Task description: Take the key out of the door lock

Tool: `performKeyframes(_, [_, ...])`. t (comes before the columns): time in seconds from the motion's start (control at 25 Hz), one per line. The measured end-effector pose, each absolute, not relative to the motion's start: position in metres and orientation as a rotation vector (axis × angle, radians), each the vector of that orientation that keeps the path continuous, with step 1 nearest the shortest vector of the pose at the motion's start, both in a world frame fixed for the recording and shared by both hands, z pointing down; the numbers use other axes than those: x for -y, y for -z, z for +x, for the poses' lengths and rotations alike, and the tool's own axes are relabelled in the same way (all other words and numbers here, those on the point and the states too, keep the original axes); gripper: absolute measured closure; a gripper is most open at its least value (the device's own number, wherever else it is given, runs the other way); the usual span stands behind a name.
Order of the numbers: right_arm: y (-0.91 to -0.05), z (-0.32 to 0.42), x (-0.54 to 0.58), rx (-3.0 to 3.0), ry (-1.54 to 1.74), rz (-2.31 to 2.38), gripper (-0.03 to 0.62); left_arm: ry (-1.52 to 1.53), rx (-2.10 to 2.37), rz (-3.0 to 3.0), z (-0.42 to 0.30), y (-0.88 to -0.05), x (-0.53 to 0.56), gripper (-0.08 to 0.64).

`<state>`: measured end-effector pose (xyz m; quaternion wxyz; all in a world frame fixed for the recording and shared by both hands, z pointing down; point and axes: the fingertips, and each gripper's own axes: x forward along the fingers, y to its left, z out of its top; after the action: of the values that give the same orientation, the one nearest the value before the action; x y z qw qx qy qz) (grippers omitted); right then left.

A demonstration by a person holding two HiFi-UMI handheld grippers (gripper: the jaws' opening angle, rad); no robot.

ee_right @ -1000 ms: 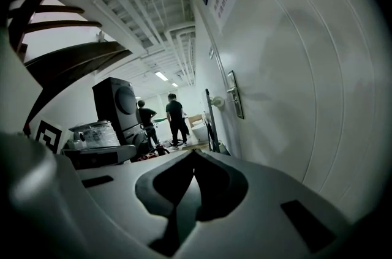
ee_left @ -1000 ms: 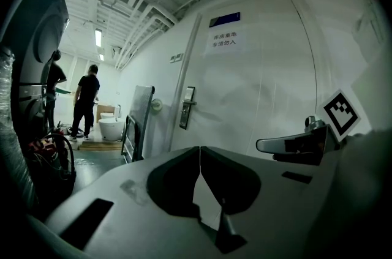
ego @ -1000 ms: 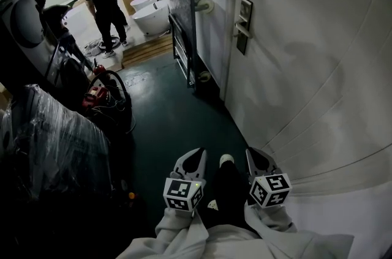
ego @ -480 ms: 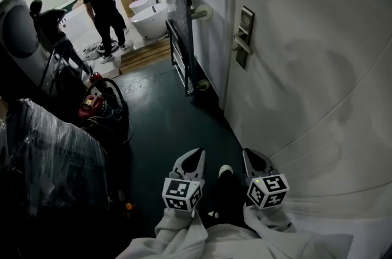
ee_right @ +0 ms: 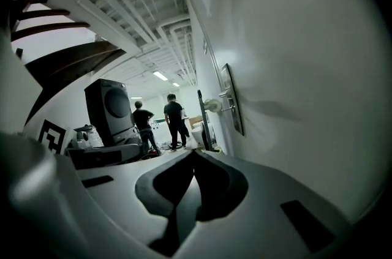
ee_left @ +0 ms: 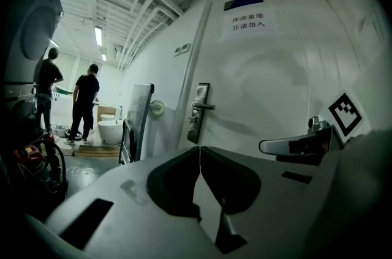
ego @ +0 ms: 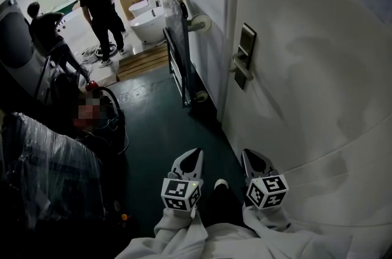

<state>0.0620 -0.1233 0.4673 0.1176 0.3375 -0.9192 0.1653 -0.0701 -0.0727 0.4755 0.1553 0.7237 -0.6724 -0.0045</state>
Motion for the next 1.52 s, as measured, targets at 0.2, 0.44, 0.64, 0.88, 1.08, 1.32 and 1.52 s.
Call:
performKeyframes(0.2, [-0.464,0.053,0.162,2.701,-0.461,0.988,0.540,0.025,1.931,2.089,-0.076,-0.471,0.111,0.545])
performKeyframes(0.44, [-0.472,0.043,0.198,2.709,-0.458,0.960,0.540,0.026,1.946,2.074,-0.084,-0.479,0.147,0.545])
performKeyframes(0.64, [-0.477,0.038,0.221,2.708,-0.470,0.953,0.540,0.012,1.940,2.069,-0.087,-0.485,0.170,0.545])
performKeyframes(0.88, [-0.482,0.033,0.242,2.710,-0.470,0.939,0.540,0.030,1.933,2.061,-0.089,-0.489,0.195,0.545])
performKeyframes(1.08, [-0.482,0.033,0.248,2.706,-0.469,0.938,0.540,0.049,1.899,2.075,-0.084,-0.489,0.211,0.545])
performKeyframes(1.32, [-0.477,0.029,0.253,2.707,-0.483,0.972,0.540,0.063,1.835,2.123,-0.078,-0.486,0.230,0.545])
performKeyframes(1.52, [-0.477,0.024,0.262,2.688,-0.491,1.024,0.540,0.084,1.766,2.163,-0.081,-0.483,0.253,0.545])
